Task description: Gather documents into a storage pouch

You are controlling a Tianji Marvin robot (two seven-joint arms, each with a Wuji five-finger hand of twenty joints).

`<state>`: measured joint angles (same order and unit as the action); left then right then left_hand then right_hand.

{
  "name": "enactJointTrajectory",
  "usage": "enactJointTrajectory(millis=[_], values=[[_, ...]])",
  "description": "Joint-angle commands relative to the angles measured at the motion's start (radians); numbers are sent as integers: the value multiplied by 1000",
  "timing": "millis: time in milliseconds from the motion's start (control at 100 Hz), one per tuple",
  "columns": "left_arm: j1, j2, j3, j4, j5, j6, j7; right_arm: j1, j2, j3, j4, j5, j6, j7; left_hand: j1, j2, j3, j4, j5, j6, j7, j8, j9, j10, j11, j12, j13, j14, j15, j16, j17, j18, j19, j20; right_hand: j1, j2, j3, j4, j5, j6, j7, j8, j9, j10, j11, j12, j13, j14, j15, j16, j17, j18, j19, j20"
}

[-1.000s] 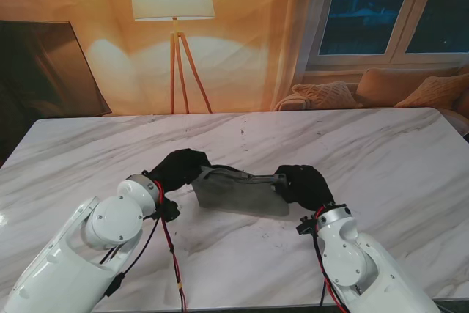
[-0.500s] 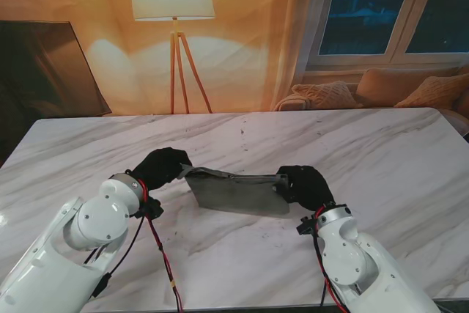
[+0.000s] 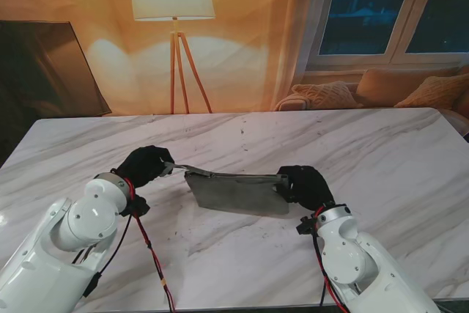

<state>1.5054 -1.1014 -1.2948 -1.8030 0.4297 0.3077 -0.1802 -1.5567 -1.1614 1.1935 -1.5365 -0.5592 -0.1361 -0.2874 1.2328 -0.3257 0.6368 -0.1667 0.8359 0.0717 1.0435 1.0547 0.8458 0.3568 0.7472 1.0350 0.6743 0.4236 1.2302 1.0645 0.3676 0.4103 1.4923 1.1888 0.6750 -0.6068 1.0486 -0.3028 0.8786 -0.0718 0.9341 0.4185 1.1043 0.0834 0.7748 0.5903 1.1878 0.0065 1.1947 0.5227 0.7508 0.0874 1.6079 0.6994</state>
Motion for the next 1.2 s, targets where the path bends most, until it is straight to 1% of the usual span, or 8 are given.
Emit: enactJointTrajectory(millis=[0,650,840,940,1000,1060,1130,1190], values=[[9,4,-16,4,8,10,-3,-1,-2,-1,6,1,12,11,58,65,15,54,37,8,99,20,59,-28,81,34,28,121,38,15,27,-95,28,27,91,12,85,34,76,-26,82,38,40,94,43,16,67,-59,37,10,27,-4,62,-9],[36,-2,-81,17,47,49,37,6,-4,-10,13,8,23,10,58,62,15,54,34,12,93,18,54,-27,77,32,22,122,34,13,21,-95,24,28,95,15,81,35,75,-22,77,38,36,95,44,10,69,-61,44,9,31,-3,65,-10],[34,-6,-70,22,37,51,49,8,-5,-12,16,9,25,6,58,45,17,40,20,21,53,-18,44,-26,43,8,-2,125,-11,-12,-2,-97,-5,11,93,17,79,35,74,-25,75,36,34,92,42,7,67,-62,42,7,29,-4,64,-11],[36,-8,-69,22,33,51,60,8,-5,-11,15,11,27,5,58,23,9,20,9,32,14,-71,36,-25,0,-10,-30,123,-56,-41,-30,-97,-35,-11,93,18,78,35,73,-23,75,35,34,92,43,6,66,-62,41,7,28,-4,63,-12],[40,-8,-69,20,29,50,59,8,-6,-11,16,10,26,3,58,2,-26,1,-8,42,-54,-152,29,-25,-70,-14,-63,117,-104,-72,-66,-102,-67,-38,93,17,77,35,73,-24,75,35,34,90,44,6,66,-62,41,6,28,-5,62,-12],[44,-8,-68,18,25,45,58,9,-6,-12,17,10,25,2,55,-12,-82,-2,-45,32,-93,-281,25,-30,-165,4,-97,108,-153,-104,-104,-106,-96,-69,92,18,77,35,74,-25,76,35,35,90,44,5,65,-62,40,6,28,-5,61,-13],[48,-8,-65,16,17,39,56,11,-7,-14,19,12,26,1,-18,-32,-75,3,-98,19,-134,-375,2,-36,-241,1,-139,95,-212,-133,-152,-114,-130,-100,91,19,77,34,73,-29,75,34,34,89,44,5,65,-62,39,6,28,-5,61,-13],[51,-8,-61,16,9,34,55,13,-8,-16,19,17,29,0,-84,-59,-41,4,-138,16,-177,-426,-47,-37,-261,-39,-177,81,-263,-156,-195,-122,-159,-129,89,19,77,34,73,-30,76,35,35,87,45,5,65,-63,38,5,28,-5,61,-13]])
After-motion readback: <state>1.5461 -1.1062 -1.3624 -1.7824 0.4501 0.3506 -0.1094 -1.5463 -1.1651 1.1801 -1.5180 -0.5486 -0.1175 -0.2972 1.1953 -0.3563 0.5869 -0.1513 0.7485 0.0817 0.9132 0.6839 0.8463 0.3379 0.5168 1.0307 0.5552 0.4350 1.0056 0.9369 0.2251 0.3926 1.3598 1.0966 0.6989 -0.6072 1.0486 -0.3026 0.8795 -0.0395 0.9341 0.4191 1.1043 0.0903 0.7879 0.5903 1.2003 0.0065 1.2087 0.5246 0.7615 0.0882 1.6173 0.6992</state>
